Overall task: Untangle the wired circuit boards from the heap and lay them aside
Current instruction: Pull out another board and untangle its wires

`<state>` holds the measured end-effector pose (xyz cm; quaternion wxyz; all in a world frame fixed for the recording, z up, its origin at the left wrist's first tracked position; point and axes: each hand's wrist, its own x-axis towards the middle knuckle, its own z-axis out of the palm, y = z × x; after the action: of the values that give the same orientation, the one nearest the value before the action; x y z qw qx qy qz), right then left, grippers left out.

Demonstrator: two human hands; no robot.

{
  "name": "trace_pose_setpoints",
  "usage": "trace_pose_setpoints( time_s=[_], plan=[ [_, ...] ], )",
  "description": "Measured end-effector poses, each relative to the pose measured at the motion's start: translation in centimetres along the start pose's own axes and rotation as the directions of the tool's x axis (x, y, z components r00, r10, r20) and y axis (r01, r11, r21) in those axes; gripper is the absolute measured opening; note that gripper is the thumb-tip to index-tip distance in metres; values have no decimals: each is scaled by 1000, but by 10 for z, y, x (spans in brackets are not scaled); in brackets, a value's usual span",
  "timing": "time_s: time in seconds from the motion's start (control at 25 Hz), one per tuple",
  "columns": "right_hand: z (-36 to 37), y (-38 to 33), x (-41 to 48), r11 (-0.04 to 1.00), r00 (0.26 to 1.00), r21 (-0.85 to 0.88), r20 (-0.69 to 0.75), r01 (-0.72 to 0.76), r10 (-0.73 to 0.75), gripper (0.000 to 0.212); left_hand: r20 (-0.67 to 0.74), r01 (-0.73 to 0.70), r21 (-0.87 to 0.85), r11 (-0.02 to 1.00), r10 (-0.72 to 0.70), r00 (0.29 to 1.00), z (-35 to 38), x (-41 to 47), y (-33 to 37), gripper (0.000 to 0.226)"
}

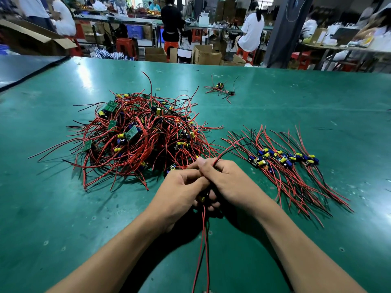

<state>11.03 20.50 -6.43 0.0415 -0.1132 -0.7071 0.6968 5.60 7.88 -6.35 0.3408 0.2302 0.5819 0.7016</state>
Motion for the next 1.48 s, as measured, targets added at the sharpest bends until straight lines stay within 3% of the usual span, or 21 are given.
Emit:
trace_pose_setpoints(
  time_s=[0.12, 0.24, 0.36, 0.44, 0.52, 0.6, 0.68, 0.8, 0.88, 0.96, 1.08, 1.28, 1.48],
  plan=[
    [-7, -2, -2, 999, 991, 22, 127, -36, 33, 47, 24, -11, 36, 999, 10, 1000, -1, 0, -2, 24],
    [-20, -6, -2, 997, 989, -63, 136, -53, 61, 51, 40, -5, 34, 999, 4, 999, -3, 0, -4, 20],
    [-33, -8, 0, 960, 998, -276, -51, -46, 33, 50, 53, 23, 42, 999, -25, 998, -5, 1, -6, 19],
    [-39, -7, 2, 889, 972, -456, -226, -46, -66, 50, 70, 25, 100, 995, -32, 997, -6, 1, -6, 20],
    [-41, -6, 5, 853, 931, -521, -321, -22, -172, 53, 95, 26, 136, 990, -39, 995, -7, 2, -4, 21],
    [-38, -5, 8, 905, 909, -424, -382, -14, -165, 60, 100, 35, 130, 991, -49, 994, -8, 2, -3, 20],
    [-32, -6, 10, 976, 905, -212, -421, -42, -53, 66, 89, 41, 85, 996, -49, 995, -6, 1, -3, 16],
    [-25, -8, 10, 998, 920, 8, -387, -58, 56, 61, 39, 42, 5, 999, -42, 998, -5, 1, -3, 13],
    [-23, -8, 8, 991, 959, 129, -278, -19, 54, 50, 2, 43, -43, 998, -42, 999, -4, 3, -2, 15],
    [-20, -8, 5, 984, 996, 177, -80, -30, 45, 48, -28, 46, -87, 995, -49, 998, -5, 4, 0, 16],
    [-14, -5, 0, 966, 993, 249, 113, -62, 35, 43, -22, 76, -144, 987, -80, 997, -9, 6, 2, 15],
    [-14, -2, 1, 963, 1000, 268, 12, -14, 11, 40, 38, 98, -105, 990, -94, 995, -11, 7, 2, 15],
    [-18, 2, 7, 983, 980, 181, -199, 38, -2, 44, 90, 27, 82, 996, -34, 995, -9, 5, -2, 21]
  ],
)
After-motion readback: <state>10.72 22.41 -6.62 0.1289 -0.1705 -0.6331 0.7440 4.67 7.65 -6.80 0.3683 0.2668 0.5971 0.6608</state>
